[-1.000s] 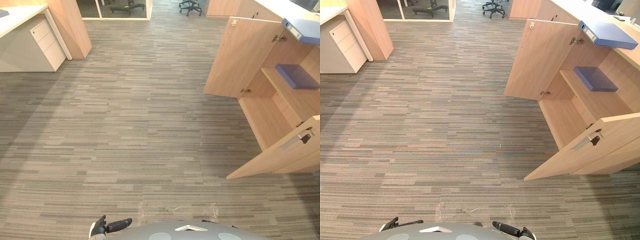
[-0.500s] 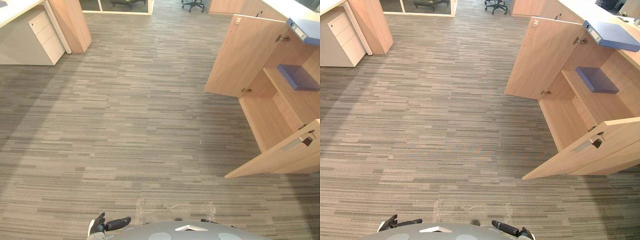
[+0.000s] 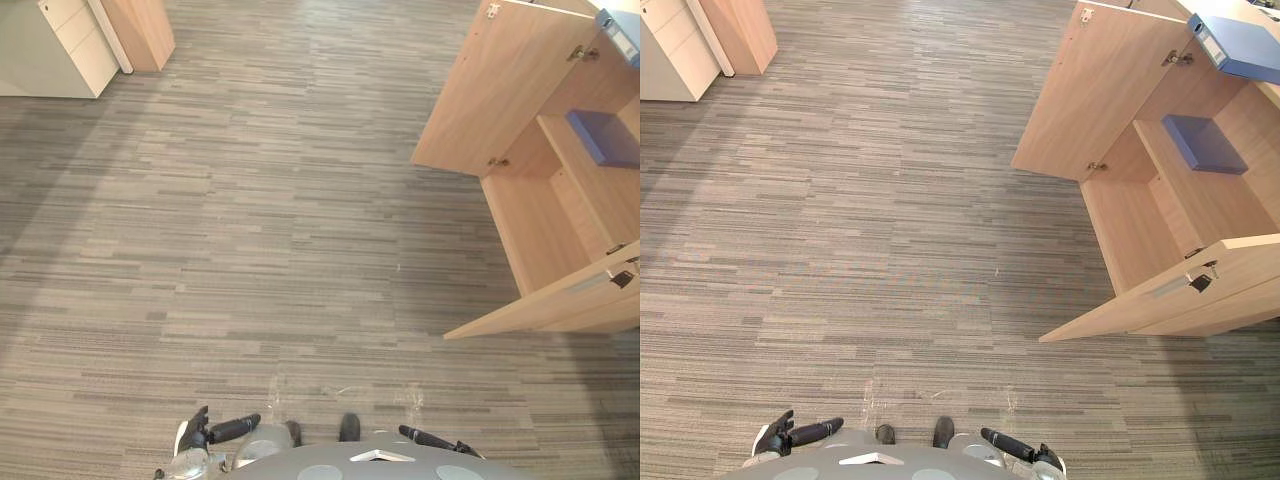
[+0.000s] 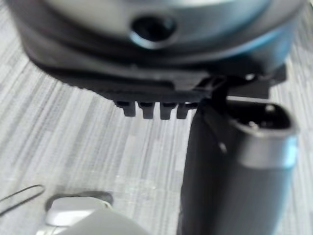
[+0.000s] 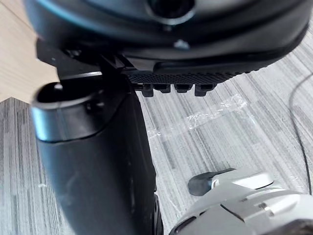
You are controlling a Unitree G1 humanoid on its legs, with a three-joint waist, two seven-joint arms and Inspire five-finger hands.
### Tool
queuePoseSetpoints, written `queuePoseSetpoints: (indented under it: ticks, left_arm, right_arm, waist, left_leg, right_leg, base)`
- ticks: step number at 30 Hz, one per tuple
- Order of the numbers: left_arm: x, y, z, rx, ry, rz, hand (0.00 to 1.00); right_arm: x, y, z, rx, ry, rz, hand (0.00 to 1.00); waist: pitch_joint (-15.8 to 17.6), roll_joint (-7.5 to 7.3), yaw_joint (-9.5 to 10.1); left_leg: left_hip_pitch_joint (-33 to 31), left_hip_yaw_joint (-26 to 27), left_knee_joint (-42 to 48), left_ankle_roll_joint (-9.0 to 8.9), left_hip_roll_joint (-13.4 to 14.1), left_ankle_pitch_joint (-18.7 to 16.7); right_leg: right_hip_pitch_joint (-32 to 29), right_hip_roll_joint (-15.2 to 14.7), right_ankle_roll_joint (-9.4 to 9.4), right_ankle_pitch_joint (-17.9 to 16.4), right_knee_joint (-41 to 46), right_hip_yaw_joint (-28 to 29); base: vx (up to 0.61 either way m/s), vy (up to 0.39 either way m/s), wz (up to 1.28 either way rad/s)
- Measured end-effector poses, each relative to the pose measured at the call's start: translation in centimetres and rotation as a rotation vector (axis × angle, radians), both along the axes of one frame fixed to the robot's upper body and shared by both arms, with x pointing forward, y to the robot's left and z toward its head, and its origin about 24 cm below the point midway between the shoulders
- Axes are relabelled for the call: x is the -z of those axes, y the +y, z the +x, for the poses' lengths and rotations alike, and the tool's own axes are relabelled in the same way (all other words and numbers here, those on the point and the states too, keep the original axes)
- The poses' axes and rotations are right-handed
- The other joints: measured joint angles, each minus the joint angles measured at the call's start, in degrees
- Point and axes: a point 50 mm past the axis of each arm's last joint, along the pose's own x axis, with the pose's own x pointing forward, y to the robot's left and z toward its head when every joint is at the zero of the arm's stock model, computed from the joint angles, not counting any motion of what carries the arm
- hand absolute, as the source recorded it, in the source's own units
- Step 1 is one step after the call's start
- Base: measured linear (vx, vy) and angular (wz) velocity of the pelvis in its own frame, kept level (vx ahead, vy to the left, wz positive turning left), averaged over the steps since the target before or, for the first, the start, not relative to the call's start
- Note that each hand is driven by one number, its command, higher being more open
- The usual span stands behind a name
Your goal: Walk over to the cabinet, pick up the folder, carry it to the office cabinet, place the folder inside the office cabinet, then close the office cabinet door
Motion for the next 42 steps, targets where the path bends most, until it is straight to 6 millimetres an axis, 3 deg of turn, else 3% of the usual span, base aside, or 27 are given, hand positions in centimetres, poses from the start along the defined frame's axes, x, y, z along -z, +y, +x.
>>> queuePoseSetpoints:
  ticks: [2,3,6,7,10,11,13,15,16,17,18,19,20,22,24,25,27,28,29,30,31,32,34,35,38,40,42]
  left_arm:
    - [-0.2,-0.1,0.1,-0.128,-0.049,-0.014,1.0]
    - [-0.2,-0.1,0.0,-0.142,-0.053,-0.014,1.0]
    - [-0.4,-0.2,0.6,-0.15,-0.082,-0.01,1.0]
    - [-0.4,-0.3,0.7,-0.148,-0.082,-0.007,1.0]
    - [-0.3,-0.7,0.4,-0.148,-0.069,-0.006,1.0]
    - [-0.1,-0.7,-0.1,-0.16,-0.052,-0.005,1.0]
    - [0.0,-0.6,-0.9,-0.161,-0.031,-0.001,1.0]
    - [0.2,-0.6,-1.7,-0.166,-0.004,-0.004,1.0]
    - [0.2,-0.2,-1.9,-0.16,0.006,0.003,1.0]
    - [0.2,-0.2,-1.9,-0.16,0.007,0.004,1.0]
    - [0.3,-0.2,-2.5,-0.146,0.024,-0.003,1.0]
    - [0.4,-0.1,-2.9,-0.142,0.036,-0.006,1.0]
    - [0.5,-0.3,-3.3,-0.114,0.05,-0.013,1.0]
    - [0.6,-0.6,-3.1,-0.074,0.054,-0.021,1.0]
    - [0.5,-1.2,-1.8,-0.017,0.035,-0.028,1.0]
    - [0.6,-1.5,-1.5,-0.009,0.028,-0.036,1.0]
    - [0.5,-1.6,-0.9,-0.001,0.015,-0.035,1.0]
    - [0.5,-1.6,-0.8,0.001,0.011,-0.034,1.0]
    - [0.4,-1.4,-1.0,0.015,0.02,-0.02,1.0]
    - [0.4,-1.1,-1.1,0.018,0.028,-0.009,1.0]
    - [0.5,-1.7,-0.7,0.0,0.025,-0.017,1.0]
    - [0.6,-2.2,-0.5,-0.02,0.02,-0.03,1.0]
    - [0.7,-2.2,-0.7,-0.115,0.015,-0.037,1.0]
    - [0.8,-2.3,-1.7,-0.2,0.029,-0.042,1.0]
    - [0.8,-1.9,-2.2,-0.299,0.009,-0.06,1.0]
    - [0.5,-1.3,-2.0,-0.331,-0.021,-0.049,1.0]
    - [0.1,-1.2,-1.5,-0.345,-0.08,-0.038,1.0]
  right_arm:
    - [-0.1,-0.4,0.2,0.021,-0.01,-0.012,1.0]
    - [-0.1,-0.4,0.1,0.035,-0.009,-0.011,1.0]
    - [-0.1,-0.5,0.0,0.045,-0.003,-0.01,1.0]
    - [-0.1,-0.6,0.3,0.043,-0.012,-0.014,1.0]
    - [-0.1,-1.0,-0.5,0.051,0.008,-0.023,1.0]
    - [-0.1,-1.1,-0.8,0.057,0.017,-0.026,1.0]
    - [0.0,-1.0,-1.2,0.056,0.032,-0.021,1.0]
    - [0.0,-0.7,-0.7,0.058,0.018,-0.005,1.0]
    - [0.0,-0.8,-0.4,0.083,-0.007,-0.006,1.0]
    - [0.0,-0.8,-0.4,0.085,-0.009,-0.006,1.0]
    - [-0.2,-0.8,0.0,0.111,-0.043,-0.001,1.0]
    - [-0.2,-0.8,0.4,0.108,-0.058,-0.002,1.0]
    - [-0.4,-1.0,0.8,0.094,-0.076,-0.013,1.0]
    - [-0.6,-1.5,1.2,0.08,-0.096,-0.029,1.0]
    - [-1.0,-2.0,2.3,0.062,-0.13,-0.049,1.0]
    - [-1.2,-2.2,3.1,0.05,-0.154,-0.057,1.0]
    - [-1.4,-2.0,3.8,0.046,-0.174,-0.055,1.0]
    - [-1.3,-1.8,3.8,0.053,-0.173,-0.05,1.0]
    - [-1.1,-1.2,3.5,0.063,-0.16,-0.036,1.0]
    - [-1.1,-1.2,3.5,0.067,-0.158,-0.032,1.0]
    - [-1.3,-1.9,3.8,0.058,-0.163,-0.051,1.0]
    - [-1.4,-1.8,4.1,0.055,-0.18,-0.055,1.0]
    - [-1.3,-1.5,3.8,0.116,-0.18,-0.046,1.0]
    - [-1.2,-1.5,3.4,0.143,-0.169,-0.048,1.0]
    - [-0.9,-1.2,2.6,0.17,-0.135,-0.047,1.0]
    - [-0.7,-0.8,2.1,0.202,-0.119,-0.025,1.0]
    - [-0.6,-0.5,2.6,0.222,-0.121,-0.005,1.0]
  waist:
    - [1.22,1.5,0.35]
    - [1.01,1.34,0.59]
    - [0.75,0.71,1.54]
    - [0.66,1.07,1.33]
    - [0.25,2.32,1.37]
    - [0.15,2.4,1.16]
    - [-1.61,1.59,1.53]
    - [-2.75,0.64,1.36]
    - [-2.65,0.07,1.15]
    - [-2.65,0.0,1.13]
    - [-2.11,-0.2,0.56]
    - [-1.95,-0.41,0.09]
    - [-2.17,0.64,-0.22]
    - [-2.38,2.25,-0.26]
    - [-0.88,3.84,-0.62]
    - [0.02,4.69,-1.47]
    - [0.48,4.48,-1.8]
    - [0.49,3.79,-1.68]
    - [0.24,2.22,-1.6]
    - [0.16,1.96,-1.89]
    - [-0.37,4.06,-1.64]
    - [-0.3,4.56,-1.7]
    - [0.01,5.45,-2.0]
    - [0.19,6.19,-1.69]
    - [1.37,5.68,-0.89]
    - [1.69,3.72,-0.01]
    - [1.79,3.24,1.62]
  left_leg:
    - [-7.04,2.13,18.39,1.84,5.03,1.89]
    - [-8.07,2.24,18.94,1.9,5.48,0.44]
    - [-11.05,1.5,4.04,0.89,5.65,-0.61]
    - [-10.8,-0.65,-11.19,-1.12,5.46,2.94]
    - [-10.47,-2.19,-20.59,-2.38,6.63,6.1]
    - [-10.87,-0.94,-17.8,-2.44,6.11,10.39]
    - [-13.8,0.78,-8.6,1.86,3.76,7.71]
    - [-14.06,3.96,-2.69,4.31,1.91,0.39]
    - [-11.43,5.23,-2.18,5.63,0.05,-1.94]
    - [-11.05,5.35,-2.22,5.57,-0.2,-2.14]
    - [-4.59,6.9,-4.02,6.94,-2.8,-4.5]
    - [-0.18,6.93,-6.2,7.58,-3.98,-4.94]
    - [6.96,6.77,-11.93,7.58,-4.64,-4.88]
    - [12.65,6.45,-17.79,7.24,-4.6,-3.88]
    - [16.98,6.33,-22.09,6.85,-3.96,-3.34]
    - [18.87,6.28,-23.66,5.74,-2.99,-3.38]
    - [22.37,6.52,-27.19,3.79,-2.54,-3.63]
    - [25.42,7.0,-29.58,2.54,-2.76,-4.36]
    - [28.24,6.91,-30.76,0.84,-3.41,-5.36]
    - [29.33,6.76,-30.71,-0.05,-3.2,-5.88]
    - [29.52,7.76,-29.13,-1.51,-0.51,-5.94]
    - [27.99,8.39,-24.92,-1.96,1.04,-5.76]
    - [21.52,10.09,-4.15,-2.81,7.05,-3.48]
    - [17.34,10.01,11.11,-0.14,11.6,3.66]
    - [8.06,8.33,36.05,1.66,18.2,4.65]
    - [2.66,8.47,38.42,2.76,18.11,2.81]
    - [-5.27,6.76,32.71,2.24,16.56,-0.14]
  right_leg:
    - [3.22,1.11,-1.48,-2.13,1.62,1.0]
    - [3.87,0.92,-1.55,-2.48,1.82,1.44]
    - [4.0,-2.04,-0.32,-3.69,1.94,4.22]
    - [3.79,-4.09,1.55,-4.89,1.91,5.77]
    - [4.39,-5.93,4.35,-6.95,1.91,7.83]
    - [5.49,-8.03,5.29,-9.01,2.27,8.16]
    - [5.24,-12.09,4.47,-12.39,4.28,9.27]
    - [-0.47,-15.65,7.01,-12.75,19.35,9.42]
    - [-4.57,-17.91,7.08,-10.52,31.1,9.57]
    - [-4.98,-18.26,6.95,-10.03,32.42,9.55]
    - [-10.15,-21.52,3.48,-2.62,49.69,9.01]
    - [-12.32,-22.45,2.61,-2.59,58.3,7.05]
    - [-14.08,-21.88,0.24,-4.7,64.78,1.16]
    - [-16.41,-20.62,0.73,-8.07,62.96,-6.47]
    - [-19.9,-18.42,1.18,-11.18,54.78,-13.27]
    - [-21.43,-16.68,1.69,-11.27,44.96,-17.99]
    - [-23.3,-14.96,2.41,-7.62,30.08,-24.25]
    - [-23.31,-14.2,1.01,-3.17,22.26,-28.67]
    - [-23.28,-13.9,-4.13,2.52,18.82,-31.66]
    - [-23.34,-13.63,-9.21,6.21,19.43,-30.72]
    - [-23.31,-11.05,-9.97,3.42,21.06,-31.22]
    - [-23.18,-9.5,-9.62,1.44,21.25,-31.3]
    - [-20.14,-4.75,-9.66,-1.68,20.48,-29.31]
    - [-16.14,-0.9,-9.74,-2.75,17.53,-26.22]
    - [-6.82,4.84,-9.47,-4.72,13.04,-18.76]
    - [-1.9,5.63,-8.78,-4.96,9.54,-13.18]
    - [2.79,5.95,-6.96,-5.06,5.1,-5.72]
  base:
    - [0.06,0.043,-0.25]
    - [0.15,0.082,-0.26]
    - [0.18,0.156,-0.49]
    - [0.27,0.296,-0.51]
    - [0.29,0.312,-0.37]
    - [0.45,0.449,-0.33]
    - [0.49,0.449,-0.44]
    - [0.59,0.429,-0.46]
    - [0.52,0.356,-0.22]
    - [0.52,0.33,-0.11]
    - [0.53,0.261,-0.06]
    - [0.62,0.266,-0.13]
    - [0.49,0.191,-0.12]
    - [0.51,0.167,-0.1]
    - [0.53,0.098,0.02]
    - [0.51,0.033,0.13]
    - [0.52,0.001,0.08]
    - [0.59,-0.069,0.0]
    - [0.62,-0.102,0.06]
    - [0.65,-0.157,-0.16]
    - [0.63,-0.205,-0.31]
    - [0.72,-0.282,-0.55]
    - [0.69,-0.266,-0.84]
    - [0.57,-0.143,-1.18]
    - [0.51,-0.059,-1.4]
    - [0.48,0.0,-1.4]
    - [0.37,0.084,-1.47]
